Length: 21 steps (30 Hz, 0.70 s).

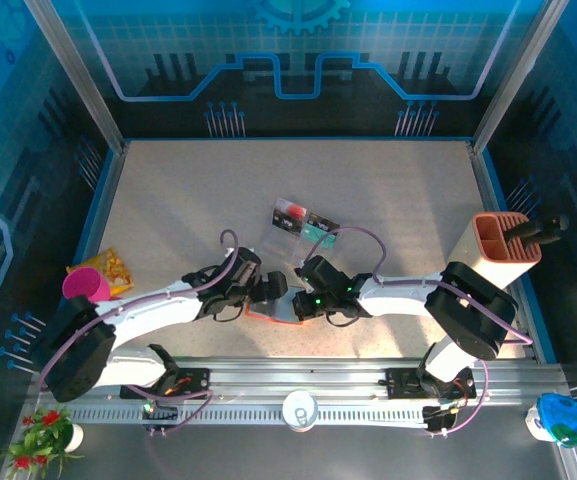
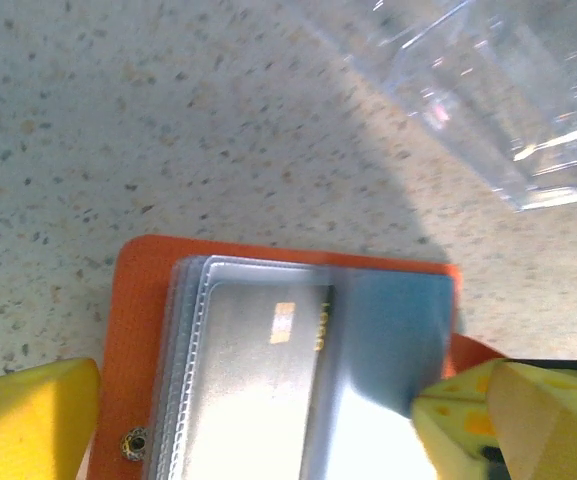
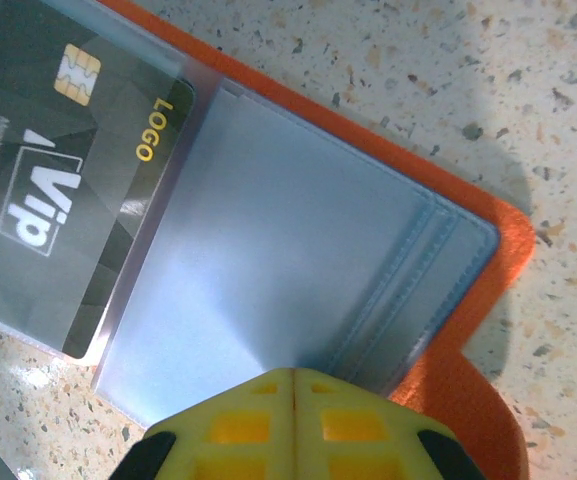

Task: Put the credit cards into the card holder
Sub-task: Close the card holder at the bottom-center of the table.

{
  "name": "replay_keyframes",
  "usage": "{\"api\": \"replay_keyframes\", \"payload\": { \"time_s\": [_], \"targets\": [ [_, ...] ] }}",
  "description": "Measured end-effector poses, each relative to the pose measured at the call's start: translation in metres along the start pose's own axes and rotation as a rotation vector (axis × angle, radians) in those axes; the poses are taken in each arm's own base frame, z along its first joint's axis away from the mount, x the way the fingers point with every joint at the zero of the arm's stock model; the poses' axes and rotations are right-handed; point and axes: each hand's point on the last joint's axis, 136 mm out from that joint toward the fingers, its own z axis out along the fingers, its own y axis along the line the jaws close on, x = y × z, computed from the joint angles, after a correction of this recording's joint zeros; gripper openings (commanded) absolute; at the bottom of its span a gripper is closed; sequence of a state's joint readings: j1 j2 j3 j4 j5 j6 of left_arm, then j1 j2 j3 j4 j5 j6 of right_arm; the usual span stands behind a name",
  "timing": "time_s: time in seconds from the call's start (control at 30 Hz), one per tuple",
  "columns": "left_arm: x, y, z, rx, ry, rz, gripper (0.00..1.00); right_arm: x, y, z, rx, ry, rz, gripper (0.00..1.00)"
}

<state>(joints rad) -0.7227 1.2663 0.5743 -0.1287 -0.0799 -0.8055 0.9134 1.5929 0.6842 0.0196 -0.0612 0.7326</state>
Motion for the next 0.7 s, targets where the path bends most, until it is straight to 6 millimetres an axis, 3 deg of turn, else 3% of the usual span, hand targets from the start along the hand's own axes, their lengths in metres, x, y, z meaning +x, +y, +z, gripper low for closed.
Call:
{"api": "replay_keyframes", "payload": {
  "time_s": [0.17, 0.4, 0.47, 0.7],
  "targets": [
    [-0.011, -0.023, -0.019, 0.121, -0.054, -0.019, 0.99, 0.0, 0.0, 0.0, 0.0, 0.0, 0.0, 0.0],
    [0.0, -0.042, -0.014, 0.192, -0.022, -0.014, 0.99, -0.003, -0.002, 0.0, -0.005, 0.002, 0.012, 0.0],
    [0.004, -0.046, -0.013, 0.203, -0.016, -0.008, 0.99, -0.005, -0.004, -0.003, -0.004, 0.0, 0.022, 0.04],
    [0.009, -0.055, -0.014, 0.23, -0.01, 0.001, 0.99, -0.034, 0.001, -0.045, -0.036, -0.113, 0.032, 0.16]
  ]
}}
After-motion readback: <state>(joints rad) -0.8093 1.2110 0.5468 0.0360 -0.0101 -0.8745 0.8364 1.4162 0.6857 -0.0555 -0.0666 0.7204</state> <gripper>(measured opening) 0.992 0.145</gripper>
